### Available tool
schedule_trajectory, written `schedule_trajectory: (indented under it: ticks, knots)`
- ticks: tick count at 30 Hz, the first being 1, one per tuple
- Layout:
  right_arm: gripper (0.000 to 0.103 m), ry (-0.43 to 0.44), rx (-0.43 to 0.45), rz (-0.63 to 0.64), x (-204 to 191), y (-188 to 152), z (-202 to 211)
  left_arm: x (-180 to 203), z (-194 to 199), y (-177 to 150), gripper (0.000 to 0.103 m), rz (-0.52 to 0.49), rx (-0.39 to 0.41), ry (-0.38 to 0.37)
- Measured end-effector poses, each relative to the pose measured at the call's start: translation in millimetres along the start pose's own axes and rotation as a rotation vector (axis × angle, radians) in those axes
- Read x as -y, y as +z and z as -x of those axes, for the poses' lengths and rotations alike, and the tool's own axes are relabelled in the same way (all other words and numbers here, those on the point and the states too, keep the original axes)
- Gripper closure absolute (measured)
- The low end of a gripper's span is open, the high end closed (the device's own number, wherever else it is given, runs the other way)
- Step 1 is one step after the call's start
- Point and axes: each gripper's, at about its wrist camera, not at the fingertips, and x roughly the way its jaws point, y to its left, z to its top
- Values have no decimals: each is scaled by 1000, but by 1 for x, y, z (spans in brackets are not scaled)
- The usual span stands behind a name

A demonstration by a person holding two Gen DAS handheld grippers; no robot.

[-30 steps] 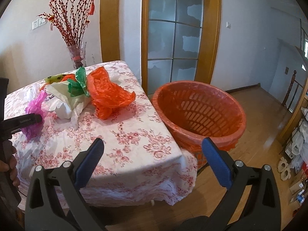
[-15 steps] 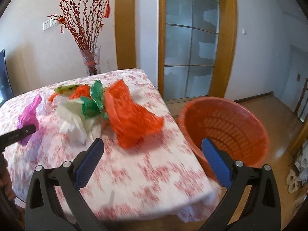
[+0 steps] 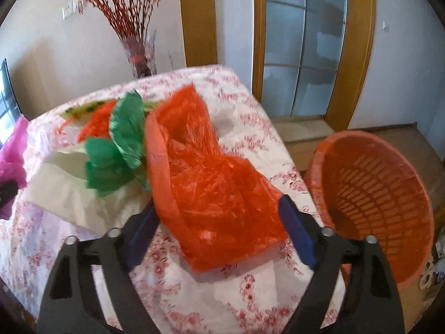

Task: Collect trash
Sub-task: 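Carry both bags over the orange basket and open both tools to drop them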

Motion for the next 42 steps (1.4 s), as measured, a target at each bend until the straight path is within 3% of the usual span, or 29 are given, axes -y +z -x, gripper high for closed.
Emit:
schedule_trajectory:
  ticks: [4, 9, 24, 42]
  knots:
    - [54, 1, -3, -6, 5, -1, -2, 4, 0, 1, 53, -14, 2, -7]
    - [67, -3, 28, -14, 15, 0, 6, 14, 2, 3, 53, -33, 11, -25]
    - [76, -14, 122, -82, 59, -13, 51, 97, 16, 8, 53, -143, 44, -163]
    - [76, -202, 203, -230, 163, -33, 99, 226, 4, -1, 53, -290, 35, -350]
